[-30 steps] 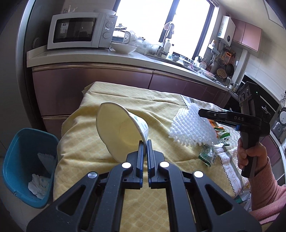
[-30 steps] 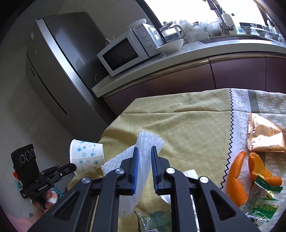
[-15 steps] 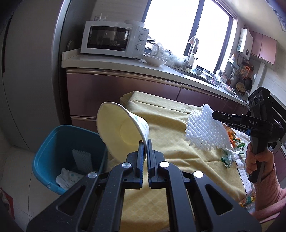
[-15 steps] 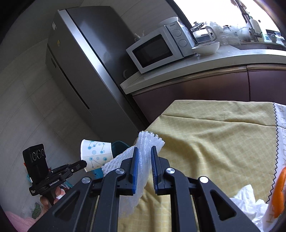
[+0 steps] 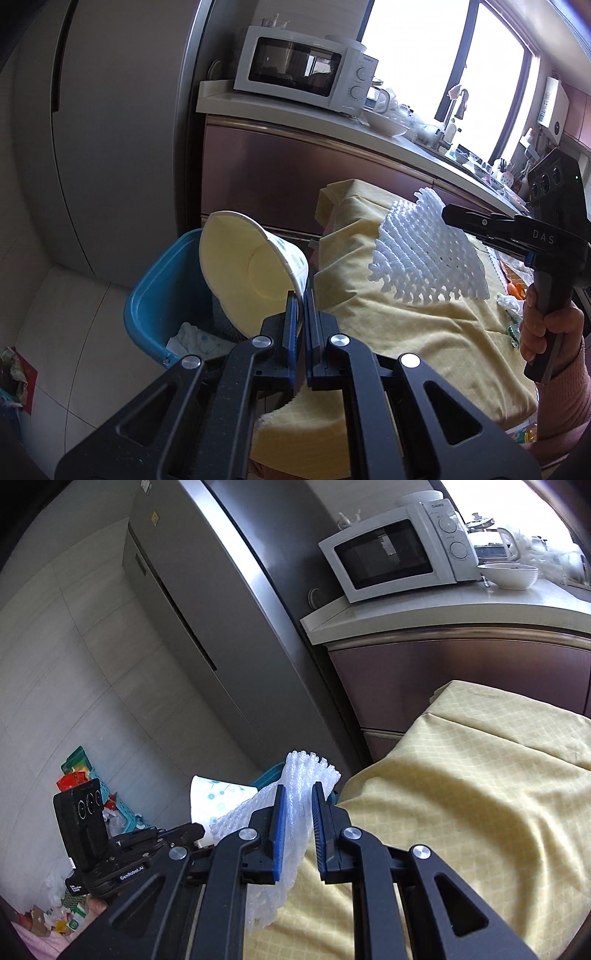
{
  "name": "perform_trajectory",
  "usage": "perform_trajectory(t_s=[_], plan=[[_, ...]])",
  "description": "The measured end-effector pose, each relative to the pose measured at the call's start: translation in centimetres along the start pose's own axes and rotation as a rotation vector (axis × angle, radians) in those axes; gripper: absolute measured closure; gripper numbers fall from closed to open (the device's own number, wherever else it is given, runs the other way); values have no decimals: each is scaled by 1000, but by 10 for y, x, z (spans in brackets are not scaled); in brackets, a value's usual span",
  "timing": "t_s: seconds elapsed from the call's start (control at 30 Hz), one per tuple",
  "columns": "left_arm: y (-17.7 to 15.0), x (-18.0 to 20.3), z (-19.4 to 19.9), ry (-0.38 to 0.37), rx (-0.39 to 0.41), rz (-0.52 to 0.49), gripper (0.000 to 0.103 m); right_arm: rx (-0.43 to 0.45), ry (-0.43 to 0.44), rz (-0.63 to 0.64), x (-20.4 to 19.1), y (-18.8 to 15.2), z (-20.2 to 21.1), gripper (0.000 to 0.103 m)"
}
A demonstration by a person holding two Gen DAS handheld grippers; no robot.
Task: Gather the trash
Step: 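Carry the paper cup and foam net with both tools over the blue bin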
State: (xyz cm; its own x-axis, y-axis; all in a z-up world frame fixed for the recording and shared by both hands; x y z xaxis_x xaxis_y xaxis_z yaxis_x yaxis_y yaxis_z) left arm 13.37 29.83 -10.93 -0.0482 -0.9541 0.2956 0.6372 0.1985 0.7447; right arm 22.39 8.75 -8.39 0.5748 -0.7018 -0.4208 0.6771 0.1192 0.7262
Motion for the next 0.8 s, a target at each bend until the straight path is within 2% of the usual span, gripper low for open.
perform_trajectory(t_s=[0.3,0.8], plan=[[-17,-37,-21,65,-47,69,99,-65,0,46,-28,2,-54,90],[-35,-79,-63,97,-118,163,99,-199,-69,81,-49,-13,-133,90]])
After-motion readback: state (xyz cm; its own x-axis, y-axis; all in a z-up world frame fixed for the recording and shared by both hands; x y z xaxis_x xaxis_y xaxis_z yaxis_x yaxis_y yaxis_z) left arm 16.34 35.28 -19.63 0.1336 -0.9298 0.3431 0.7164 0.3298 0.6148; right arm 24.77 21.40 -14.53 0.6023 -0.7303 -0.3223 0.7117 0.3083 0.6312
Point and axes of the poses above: each gripper's, at about its wrist camera, not at the fingertips, and z roughly against the way its jaws point, x to its right, y to its top, the point moved 8 cm from there along -z, roughly the way its jaws point, and after that the axes turned 5 degrees about -y, right-handed, at the moved point
